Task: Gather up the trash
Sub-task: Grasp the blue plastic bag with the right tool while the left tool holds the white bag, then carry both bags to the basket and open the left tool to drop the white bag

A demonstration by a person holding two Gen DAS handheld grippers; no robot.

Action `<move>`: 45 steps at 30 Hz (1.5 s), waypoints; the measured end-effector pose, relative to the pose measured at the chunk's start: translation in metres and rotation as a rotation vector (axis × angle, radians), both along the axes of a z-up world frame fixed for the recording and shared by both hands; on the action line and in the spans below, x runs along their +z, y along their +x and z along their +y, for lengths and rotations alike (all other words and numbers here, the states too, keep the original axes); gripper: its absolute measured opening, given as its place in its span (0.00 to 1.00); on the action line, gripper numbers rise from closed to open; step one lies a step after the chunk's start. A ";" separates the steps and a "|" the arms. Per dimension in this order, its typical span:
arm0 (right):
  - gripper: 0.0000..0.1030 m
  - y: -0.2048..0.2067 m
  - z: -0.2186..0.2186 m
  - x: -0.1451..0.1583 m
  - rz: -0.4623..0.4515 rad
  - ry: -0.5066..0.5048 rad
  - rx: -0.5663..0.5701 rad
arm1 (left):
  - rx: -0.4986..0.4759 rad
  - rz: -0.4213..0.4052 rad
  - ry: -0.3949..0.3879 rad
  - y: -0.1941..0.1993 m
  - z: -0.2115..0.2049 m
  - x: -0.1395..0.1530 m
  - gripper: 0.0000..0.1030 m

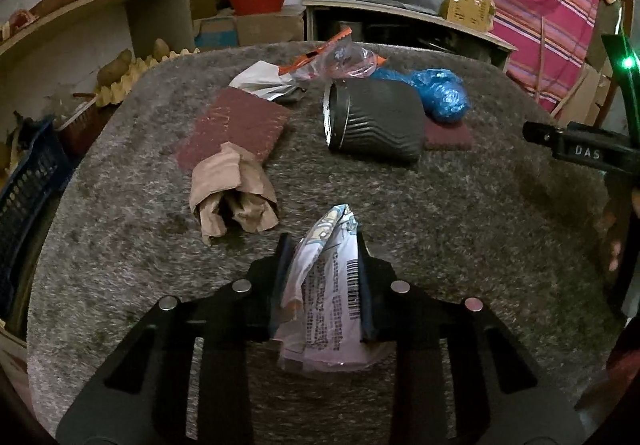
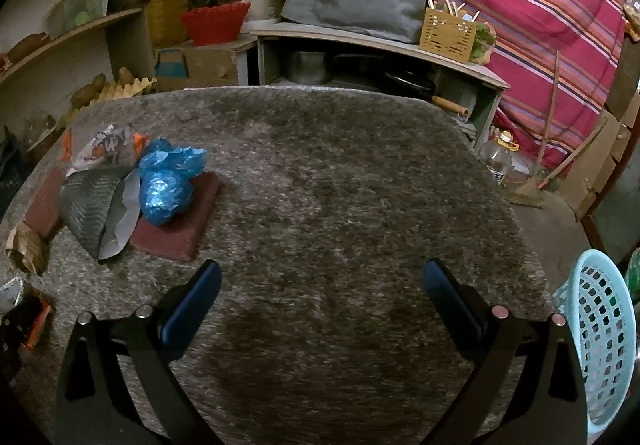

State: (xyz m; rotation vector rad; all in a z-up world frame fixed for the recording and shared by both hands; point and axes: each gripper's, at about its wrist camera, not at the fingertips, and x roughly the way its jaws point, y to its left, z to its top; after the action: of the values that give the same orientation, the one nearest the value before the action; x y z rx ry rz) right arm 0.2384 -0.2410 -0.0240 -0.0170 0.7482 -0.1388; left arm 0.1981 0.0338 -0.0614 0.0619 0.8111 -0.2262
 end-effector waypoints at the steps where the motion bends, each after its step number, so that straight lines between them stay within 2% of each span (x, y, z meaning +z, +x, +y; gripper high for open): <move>1: 0.96 0.001 0.001 0.000 -0.003 0.001 0.000 | 0.000 -0.004 0.000 0.000 0.001 0.001 0.26; 8: 0.96 0.005 0.015 0.004 -0.030 0.014 0.018 | 0.045 -0.070 -0.011 -0.003 0.019 0.023 0.26; 13: 0.96 0.013 0.032 0.008 -0.052 0.026 0.047 | 0.111 -0.122 -0.023 0.004 0.044 0.039 0.26; 16: 0.96 0.024 0.044 0.008 -0.053 0.020 0.062 | 0.164 -0.161 0.001 0.011 0.059 0.045 0.26; 23: 0.95 0.046 0.076 0.001 -0.062 -0.026 0.117 | 0.219 -0.156 -0.039 0.026 0.082 0.046 0.26; 24: 0.91 0.048 0.078 -0.001 -0.058 -0.027 0.125 | 0.223 -0.149 -0.042 0.029 0.083 0.045 0.26; 26: 0.69 0.054 0.085 -0.006 -0.038 -0.021 0.156 | 0.230 -0.148 -0.041 0.031 0.084 0.045 0.26; 27: 0.52 0.057 0.086 -0.008 -0.021 -0.007 0.176 | 0.232 -0.148 -0.040 0.032 0.084 0.045 0.26; 30: 0.33 0.053 0.090 -0.007 -0.035 0.016 0.228 | 0.228 -0.155 -0.033 0.030 0.082 0.047 0.26; 31: 0.30 0.051 0.089 -0.004 -0.048 0.016 0.237 | 0.225 -0.156 -0.029 0.030 0.081 0.047 0.26; 37: 0.25 0.031 0.066 0.014 -0.108 0.060 0.225 | 0.212 -0.172 -0.025 0.023 0.069 0.055 0.26; 45: 0.25 -0.008 0.020 0.033 -0.147 0.042 0.180 | 0.167 -0.199 -0.033 0.011 0.035 0.068 0.26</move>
State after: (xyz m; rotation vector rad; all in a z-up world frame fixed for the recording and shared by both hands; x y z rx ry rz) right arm 0.2308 -0.2210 0.0089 -0.0338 0.5998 0.0471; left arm 0.2088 0.0691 0.0067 -0.0146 0.6109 -0.0736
